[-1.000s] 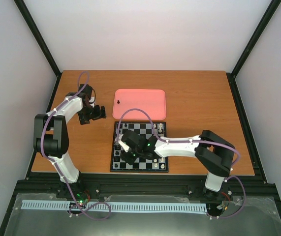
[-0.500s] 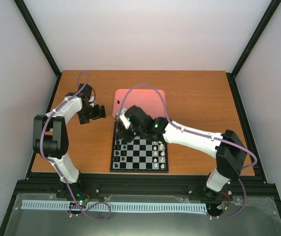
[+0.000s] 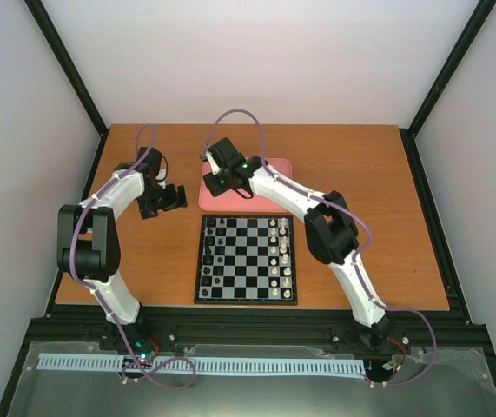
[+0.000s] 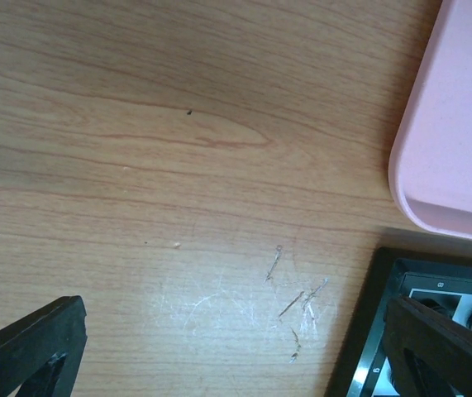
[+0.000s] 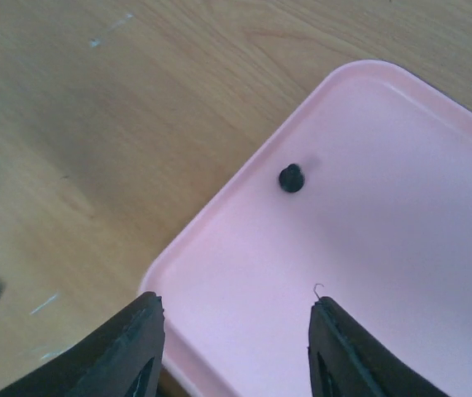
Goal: Set up the chess pieces on the board
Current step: Pick up the chess piece from the storage box.
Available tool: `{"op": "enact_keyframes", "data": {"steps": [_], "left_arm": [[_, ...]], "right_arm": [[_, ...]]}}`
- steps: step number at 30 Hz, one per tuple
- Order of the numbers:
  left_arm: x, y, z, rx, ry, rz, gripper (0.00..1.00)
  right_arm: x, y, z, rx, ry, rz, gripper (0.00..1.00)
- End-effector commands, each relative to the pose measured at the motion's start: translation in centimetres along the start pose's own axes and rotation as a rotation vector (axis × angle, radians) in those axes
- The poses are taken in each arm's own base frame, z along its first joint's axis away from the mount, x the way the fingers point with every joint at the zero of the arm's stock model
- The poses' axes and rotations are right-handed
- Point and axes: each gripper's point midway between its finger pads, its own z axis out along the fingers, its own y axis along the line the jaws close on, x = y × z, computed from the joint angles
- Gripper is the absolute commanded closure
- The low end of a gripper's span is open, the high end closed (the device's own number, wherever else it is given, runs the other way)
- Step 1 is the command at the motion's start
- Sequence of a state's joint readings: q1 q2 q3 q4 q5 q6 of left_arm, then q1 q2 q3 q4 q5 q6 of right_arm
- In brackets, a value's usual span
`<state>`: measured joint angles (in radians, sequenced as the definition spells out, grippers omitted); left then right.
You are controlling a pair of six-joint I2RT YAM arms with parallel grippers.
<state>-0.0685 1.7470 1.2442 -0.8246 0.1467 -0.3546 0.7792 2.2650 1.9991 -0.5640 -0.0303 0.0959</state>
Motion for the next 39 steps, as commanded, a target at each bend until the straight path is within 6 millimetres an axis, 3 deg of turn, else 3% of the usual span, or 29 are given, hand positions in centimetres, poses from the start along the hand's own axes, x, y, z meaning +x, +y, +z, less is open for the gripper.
{"op": "enact_keyframes", "data": {"steps": [1, 5, 12, 18, 26, 34, 39], "left_arm": [[-1.1, -1.3, -1.7, 0.036, -0.058, 0.019, 0.0], [-2.2, -2.8, -1.7, 0.018, -0.084, 0.053, 0.0], [-6.2, -7.5, -0.4, 0.022, -0.109, 0.108, 0.05], [-8.3, -10.2, 2.2, 0.023, -0.085, 0.127, 0.2], [-9.9, -11.4, 4.4, -0.009, -0.09, 0.14, 0.39], [-10.3, -12.7, 5.8, -0.037, -0.089, 0.173, 0.46], [-10.8, -13.4, 6.9, -0.041, -0.084, 0.19, 0.56]], "right_arm": [[0.1, -3.3, 2.3, 0.039, 0.052, 0.066, 0.47], [-0.6, -7.3, 2.1, 0.087, 0.028, 0.172, 0.52], [1.3, -13.8, -0.3, 0.184, 0.048, 0.246, 0.52], [1.7, -15.7, -2.8, 0.223, 0.035, 0.258, 0.52], [1.9, -17.9, -5.1, 0.238, 0.016, 0.285, 0.52], [2.4, -19.4, -6.0, 0.248, 0.013, 0.3, 0.52], [2.5, -19.9, -6.2, 0.249, 0.007, 0.314, 0.52]]}}
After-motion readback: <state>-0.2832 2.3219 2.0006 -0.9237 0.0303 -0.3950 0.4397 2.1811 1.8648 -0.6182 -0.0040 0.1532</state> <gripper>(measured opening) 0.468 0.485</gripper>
